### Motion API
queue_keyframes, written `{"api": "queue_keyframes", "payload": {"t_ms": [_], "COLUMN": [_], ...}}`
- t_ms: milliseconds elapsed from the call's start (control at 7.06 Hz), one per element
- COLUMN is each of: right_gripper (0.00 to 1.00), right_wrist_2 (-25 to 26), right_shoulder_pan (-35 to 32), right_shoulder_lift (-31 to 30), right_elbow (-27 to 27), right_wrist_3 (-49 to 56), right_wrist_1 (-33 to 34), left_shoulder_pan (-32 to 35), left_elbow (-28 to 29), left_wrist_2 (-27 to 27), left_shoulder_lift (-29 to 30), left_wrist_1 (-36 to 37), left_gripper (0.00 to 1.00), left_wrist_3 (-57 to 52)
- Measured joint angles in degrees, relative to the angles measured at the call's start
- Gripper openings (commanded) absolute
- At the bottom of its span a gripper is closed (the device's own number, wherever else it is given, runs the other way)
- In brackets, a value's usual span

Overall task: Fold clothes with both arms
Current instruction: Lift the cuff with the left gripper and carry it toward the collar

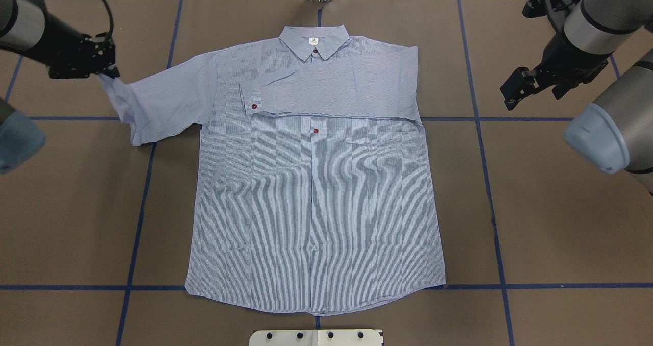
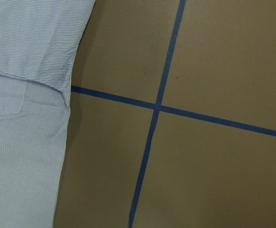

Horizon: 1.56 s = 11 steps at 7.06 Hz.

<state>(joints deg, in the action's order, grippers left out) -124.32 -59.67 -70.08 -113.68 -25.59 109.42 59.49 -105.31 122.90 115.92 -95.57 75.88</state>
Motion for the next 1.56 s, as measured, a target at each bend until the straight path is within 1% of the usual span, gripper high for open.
{"api": "queue_keyframes", "payload": {"t_ms": [142, 283, 567, 850, 992, 1134, 1417, 1559], "right_gripper": [1.00, 1.00, 1.00, 1.00, 1.00, 1.00, 1.00, 1.00], "right_wrist_2": [-0.1, -0.2, -0.3, -0.4, -0.6, -0.9, -1.4, -1.5], "right_shoulder_pan": [-0.8, -1.4, -1.8, -1.9, -2.0, -2.1, -2.2, -2.3], "right_shoulder_lift": [-1.3, -1.9, -2.2, -2.4, -2.4, -2.4, -2.4, -2.4], "right_elbow": [0.2, 0.2, 0.3, 0.4, 0.4, 0.4, 0.4, 0.4], "right_wrist_3": [0.3, 0.6, 0.9, 1.0, 0.9, 0.9, 0.9, 0.9], "right_wrist_1": [-1.7, -2.4, -2.8, -2.8, -2.8, -2.8, -2.8, -2.8], "left_shoulder_pan": [-0.2, -0.5, -1.0, -1.5, -1.8, -2.1, -4.2, -5.3], "left_elbow": [1.8, 4.8, 13.5, 19.8, 22.2, 24.6, 30.1, 31.7], "left_wrist_2": [1.3, 2.3, 3.9, 5.6, 6.4, 7.3, 8.1, 8.1], "left_shoulder_lift": [5.6, 10.4, 20.6, 28.0, 30.7, 32.3, 33.1, 33.0], "left_wrist_1": [3.9, 5.4, 5.9, 5.8, 4.8, 2.1, -7.0, -9.8], "left_gripper": [0.00, 0.00, 0.00, 0.00, 0.00, 0.00, 0.00, 0.00], "left_wrist_3": [1.7, 4.1, 8.7, 12.9, 15.1, 17.4, 19.9, 20.5]}}
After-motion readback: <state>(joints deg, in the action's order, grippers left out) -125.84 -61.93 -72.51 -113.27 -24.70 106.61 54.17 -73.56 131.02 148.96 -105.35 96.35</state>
